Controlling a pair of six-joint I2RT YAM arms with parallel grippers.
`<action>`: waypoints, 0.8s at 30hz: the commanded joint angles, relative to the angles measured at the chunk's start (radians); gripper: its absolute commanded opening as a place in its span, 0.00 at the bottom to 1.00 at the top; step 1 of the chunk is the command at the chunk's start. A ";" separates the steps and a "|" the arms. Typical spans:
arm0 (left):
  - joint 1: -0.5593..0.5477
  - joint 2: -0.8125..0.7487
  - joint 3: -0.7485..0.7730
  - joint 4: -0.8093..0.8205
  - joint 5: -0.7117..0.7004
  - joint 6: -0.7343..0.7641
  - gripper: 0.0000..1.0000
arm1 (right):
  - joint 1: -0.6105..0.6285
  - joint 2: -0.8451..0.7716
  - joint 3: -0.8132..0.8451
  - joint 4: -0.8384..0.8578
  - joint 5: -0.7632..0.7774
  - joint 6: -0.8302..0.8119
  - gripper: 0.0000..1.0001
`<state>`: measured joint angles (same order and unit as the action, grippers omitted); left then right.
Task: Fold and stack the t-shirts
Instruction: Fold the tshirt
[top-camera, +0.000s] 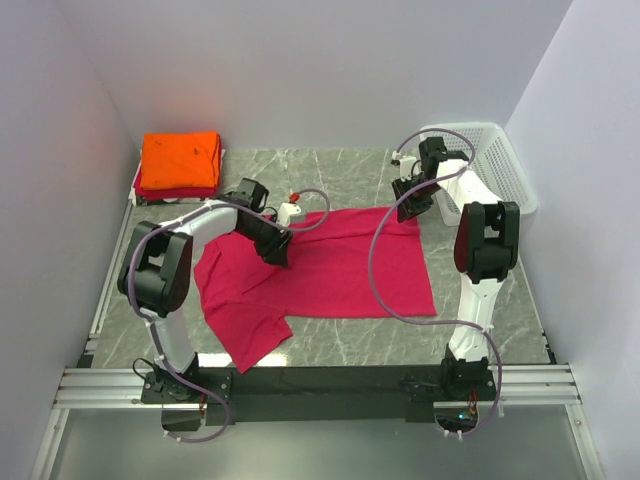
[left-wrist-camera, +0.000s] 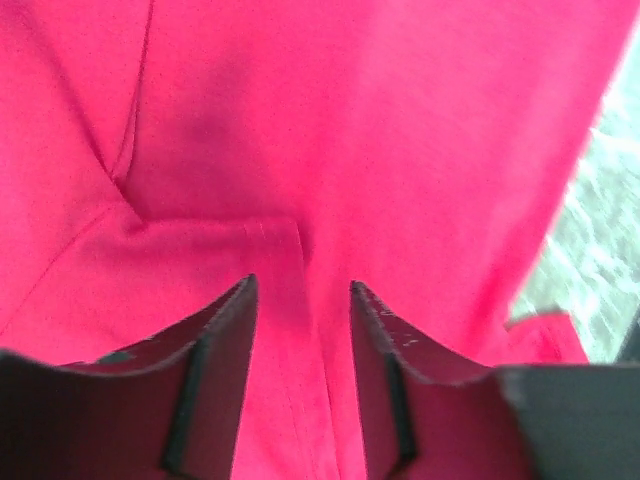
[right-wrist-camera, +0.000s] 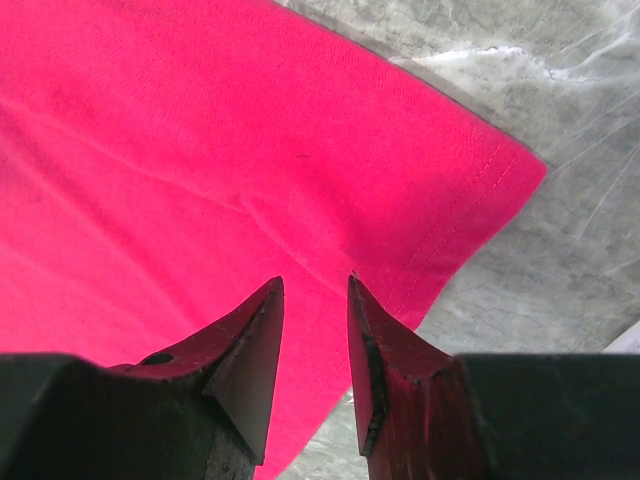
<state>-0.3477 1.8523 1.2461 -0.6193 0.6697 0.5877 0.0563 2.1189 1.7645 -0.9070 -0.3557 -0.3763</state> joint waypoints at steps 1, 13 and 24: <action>0.059 -0.094 0.009 -0.082 0.076 0.099 0.49 | -0.006 0.019 0.041 -0.012 0.009 -0.012 0.39; 0.380 -0.002 0.180 0.091 -0.013 -0.156 0.51 | 0.004 0.093 0.130 0.023 0.043 0.033 0.34; 0.450 0.145 0.260 0.237 -0.240 -0.410 0.48 | 0.045 0.226 0.230 0.045 0.211 0.123 0.24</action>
<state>0.1013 1.9884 1.4796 -0.4412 0.4892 0.2802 0.0772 2.3238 1.9472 -0.8642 -0.2058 -0.2840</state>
